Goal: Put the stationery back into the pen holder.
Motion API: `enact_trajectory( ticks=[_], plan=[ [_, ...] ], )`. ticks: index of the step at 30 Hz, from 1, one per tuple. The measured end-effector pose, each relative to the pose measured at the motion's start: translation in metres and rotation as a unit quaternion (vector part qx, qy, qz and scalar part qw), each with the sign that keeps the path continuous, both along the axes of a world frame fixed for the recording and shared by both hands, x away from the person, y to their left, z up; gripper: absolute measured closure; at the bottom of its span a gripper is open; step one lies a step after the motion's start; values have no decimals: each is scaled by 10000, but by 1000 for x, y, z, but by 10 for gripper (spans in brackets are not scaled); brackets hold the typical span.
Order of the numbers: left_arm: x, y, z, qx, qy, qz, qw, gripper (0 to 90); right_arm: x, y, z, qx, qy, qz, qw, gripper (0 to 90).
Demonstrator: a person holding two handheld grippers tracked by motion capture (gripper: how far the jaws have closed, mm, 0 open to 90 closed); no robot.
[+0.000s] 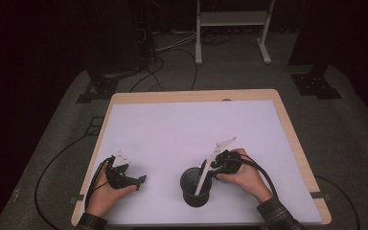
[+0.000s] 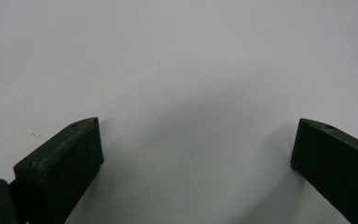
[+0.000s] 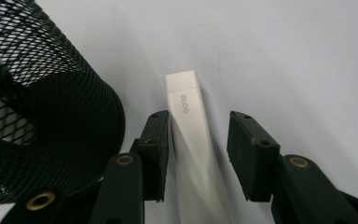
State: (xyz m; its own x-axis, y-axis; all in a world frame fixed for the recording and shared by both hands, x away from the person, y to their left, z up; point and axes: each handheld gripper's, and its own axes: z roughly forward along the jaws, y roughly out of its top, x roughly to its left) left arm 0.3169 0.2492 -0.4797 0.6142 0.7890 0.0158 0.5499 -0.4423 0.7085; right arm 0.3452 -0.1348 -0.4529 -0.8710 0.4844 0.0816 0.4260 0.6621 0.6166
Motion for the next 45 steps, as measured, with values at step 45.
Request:
enact_trajectory(
  ticks=[45],
  plan=[
    [0,0,0,14,3,-8,10000,11,23,2,-12,194,-18,-260,9995,704]
  ],
)
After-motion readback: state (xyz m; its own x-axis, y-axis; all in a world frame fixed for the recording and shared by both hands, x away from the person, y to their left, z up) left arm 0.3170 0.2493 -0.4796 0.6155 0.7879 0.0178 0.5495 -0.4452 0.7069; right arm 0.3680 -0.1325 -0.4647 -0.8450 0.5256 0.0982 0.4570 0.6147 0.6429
